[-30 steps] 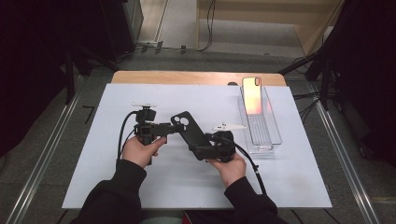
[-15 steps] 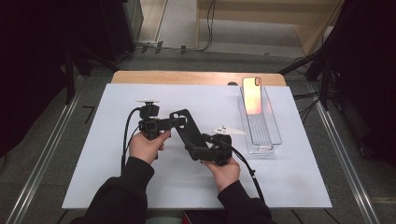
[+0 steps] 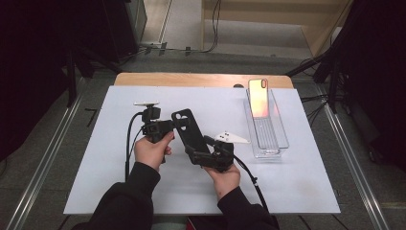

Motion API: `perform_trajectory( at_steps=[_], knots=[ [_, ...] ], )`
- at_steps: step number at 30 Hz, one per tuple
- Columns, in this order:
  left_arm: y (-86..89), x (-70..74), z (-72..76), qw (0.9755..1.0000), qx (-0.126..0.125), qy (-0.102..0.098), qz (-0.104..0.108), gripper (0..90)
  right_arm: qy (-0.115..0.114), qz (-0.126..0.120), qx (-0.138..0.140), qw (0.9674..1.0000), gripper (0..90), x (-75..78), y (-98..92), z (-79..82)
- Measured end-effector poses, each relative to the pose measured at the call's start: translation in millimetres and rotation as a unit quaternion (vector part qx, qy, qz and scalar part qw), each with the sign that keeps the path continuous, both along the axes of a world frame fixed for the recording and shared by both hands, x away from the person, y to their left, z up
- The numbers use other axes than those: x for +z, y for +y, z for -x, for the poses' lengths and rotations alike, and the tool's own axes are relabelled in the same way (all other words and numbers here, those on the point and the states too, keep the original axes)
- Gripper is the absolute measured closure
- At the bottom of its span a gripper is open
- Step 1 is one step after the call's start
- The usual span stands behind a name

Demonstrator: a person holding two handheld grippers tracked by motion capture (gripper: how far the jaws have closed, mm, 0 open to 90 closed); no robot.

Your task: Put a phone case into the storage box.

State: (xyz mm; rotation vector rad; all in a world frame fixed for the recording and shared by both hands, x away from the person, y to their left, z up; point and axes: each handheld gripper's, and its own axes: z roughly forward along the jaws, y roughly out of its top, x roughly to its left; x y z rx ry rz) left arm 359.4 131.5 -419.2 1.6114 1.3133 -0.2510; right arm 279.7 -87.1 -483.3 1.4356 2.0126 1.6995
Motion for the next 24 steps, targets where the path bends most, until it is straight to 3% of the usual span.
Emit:
perform_trajectory(
  at_steps=[2, 9, 12, 15, 21, 24],
  knots=[
    [1.1, 0.6, 0.0, 0.9999, -0.002, 0.005, 0.013, 80.4, -0.010, 0.007, -0.003, 0.9999, 11.9, 0.4, 0.9, 0.4],
    [0.1, 4.4, 2.2, 0.9996, -0.011, 0.007, 0.026, 82.3, -0.016, 0.019, 0.012, 0.9996, 11.2, 1.4, 0.7, -1.7],
    [0.1, 5.7, 3.0, 0.9995, -0.012, 0.006, 0.029, 82.4, -0.024, 0.037, 0.018, 0.9989, 10.6, 4.2, 0.9, -3.0],
    [0.6, 8.1, 4.2, 0.9994, -0.014, 0.003, 0.031, 82.3, -0.032, 0.048, 0.021, 0.9981, 0.0, 7.0, -0.3, -5.5],
    [2.4, 12.8, 6.1, 0.9996, -0.009, -0.018, 0.022, 82.2, -0.016, 0.060, 0.038, 0.9973, 0.0, 15.7, -9.1, -9.4],
    [1.6, 15.1, 7.8, 0.9992, -0.012, -0.037, 0.007, 82.1, 0.001, 0.068, 0.043, 0.9968, 0.0, 18.8, -15.7, -11.5]
  ],
)
